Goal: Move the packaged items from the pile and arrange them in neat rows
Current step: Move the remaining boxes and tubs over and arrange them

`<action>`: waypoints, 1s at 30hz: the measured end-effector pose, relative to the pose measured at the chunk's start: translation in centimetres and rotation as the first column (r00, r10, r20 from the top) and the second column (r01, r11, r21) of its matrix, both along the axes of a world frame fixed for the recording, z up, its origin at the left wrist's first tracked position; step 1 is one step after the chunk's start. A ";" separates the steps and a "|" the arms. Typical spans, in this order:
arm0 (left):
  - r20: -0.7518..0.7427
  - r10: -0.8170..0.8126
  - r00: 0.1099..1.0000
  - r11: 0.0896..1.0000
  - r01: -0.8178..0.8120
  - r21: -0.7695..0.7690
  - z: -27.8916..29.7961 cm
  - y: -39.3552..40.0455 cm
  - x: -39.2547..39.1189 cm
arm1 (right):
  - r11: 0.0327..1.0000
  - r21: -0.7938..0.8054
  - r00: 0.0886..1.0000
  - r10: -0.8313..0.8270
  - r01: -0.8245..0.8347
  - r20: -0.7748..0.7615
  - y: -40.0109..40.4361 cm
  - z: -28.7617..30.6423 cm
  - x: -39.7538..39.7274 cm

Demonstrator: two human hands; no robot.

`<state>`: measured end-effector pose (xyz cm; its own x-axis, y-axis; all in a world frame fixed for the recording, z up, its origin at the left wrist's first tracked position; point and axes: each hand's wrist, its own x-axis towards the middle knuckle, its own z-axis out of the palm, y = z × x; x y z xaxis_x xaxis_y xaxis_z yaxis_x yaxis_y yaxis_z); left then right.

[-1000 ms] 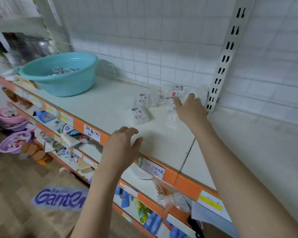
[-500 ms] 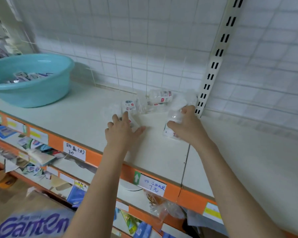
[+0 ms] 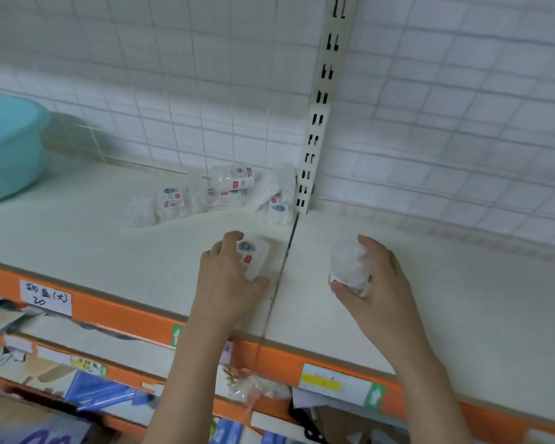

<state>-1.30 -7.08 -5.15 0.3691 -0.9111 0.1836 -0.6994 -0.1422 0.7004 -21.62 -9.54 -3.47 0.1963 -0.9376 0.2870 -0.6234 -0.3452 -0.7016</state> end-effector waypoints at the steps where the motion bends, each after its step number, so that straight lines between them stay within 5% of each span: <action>1: 0.007 -0.026 1.000 0.999 0.026 -0.029 0.4 0.0 -1.4 | 1.000 -0.009 1.000 -0.018 0.018 -0.001 0.2 0.1 -1.7; 5: 0.079 -0.163 0.983 0.976 0.173 -0.131 1.2 -0.5 -8.3 | 0.995 -0.010 0.995 -0.097 0.097 -0.003 1.3 0.1 -9.8; 17: 0.042 -0.426 0.904 0.901 0.428 -0.073 1.3 0.8 -36.2 | 0.960 -0.042 0.961 -0.277 0.276 -0.018 4.3 -0.1 -36.6; 23: 0.254 -0.369 0.894 0.922 0.387 -0.024 1.1 0.6 -40.0 | 0.956 -0.006 0.956 -0.294 0.294 -0.015 4.2 -0.5 -41.6; 30: 0.112 -0.362 0.925 0.930 0.367 -0.019 1.8 -1.0 -42.7 | 0.960 -0.006 0.960 -0.278 0.278 -0.014 3.0 -0.6 -43.8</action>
